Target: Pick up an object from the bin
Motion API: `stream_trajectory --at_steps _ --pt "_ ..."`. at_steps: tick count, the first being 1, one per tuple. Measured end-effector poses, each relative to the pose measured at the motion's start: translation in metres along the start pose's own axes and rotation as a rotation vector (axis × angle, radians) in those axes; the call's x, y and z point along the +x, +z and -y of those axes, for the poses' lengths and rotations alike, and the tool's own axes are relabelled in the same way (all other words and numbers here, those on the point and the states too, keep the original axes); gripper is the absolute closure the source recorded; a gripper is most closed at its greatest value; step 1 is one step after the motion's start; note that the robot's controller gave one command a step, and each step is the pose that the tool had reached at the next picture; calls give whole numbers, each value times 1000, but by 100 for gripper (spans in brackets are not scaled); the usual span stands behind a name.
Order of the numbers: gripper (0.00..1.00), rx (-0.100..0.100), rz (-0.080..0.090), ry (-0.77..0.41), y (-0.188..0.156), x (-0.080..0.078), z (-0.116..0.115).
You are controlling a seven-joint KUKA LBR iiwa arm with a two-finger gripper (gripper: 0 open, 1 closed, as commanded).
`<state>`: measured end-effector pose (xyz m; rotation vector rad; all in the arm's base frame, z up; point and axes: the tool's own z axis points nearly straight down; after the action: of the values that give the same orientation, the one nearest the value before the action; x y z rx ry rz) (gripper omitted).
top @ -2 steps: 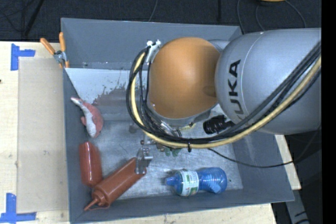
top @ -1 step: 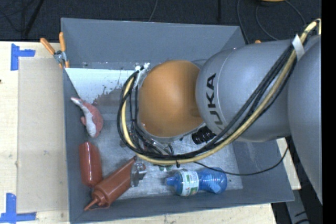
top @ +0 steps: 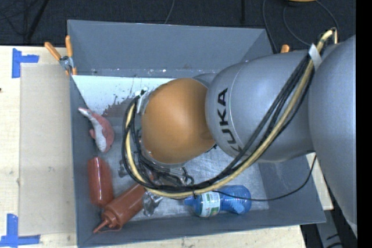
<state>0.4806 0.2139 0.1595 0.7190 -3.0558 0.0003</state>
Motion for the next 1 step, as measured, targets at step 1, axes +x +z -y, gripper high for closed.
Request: stream_trajectory --at_steps 1 --pt "0 1 -1 -31 17 -6 25"
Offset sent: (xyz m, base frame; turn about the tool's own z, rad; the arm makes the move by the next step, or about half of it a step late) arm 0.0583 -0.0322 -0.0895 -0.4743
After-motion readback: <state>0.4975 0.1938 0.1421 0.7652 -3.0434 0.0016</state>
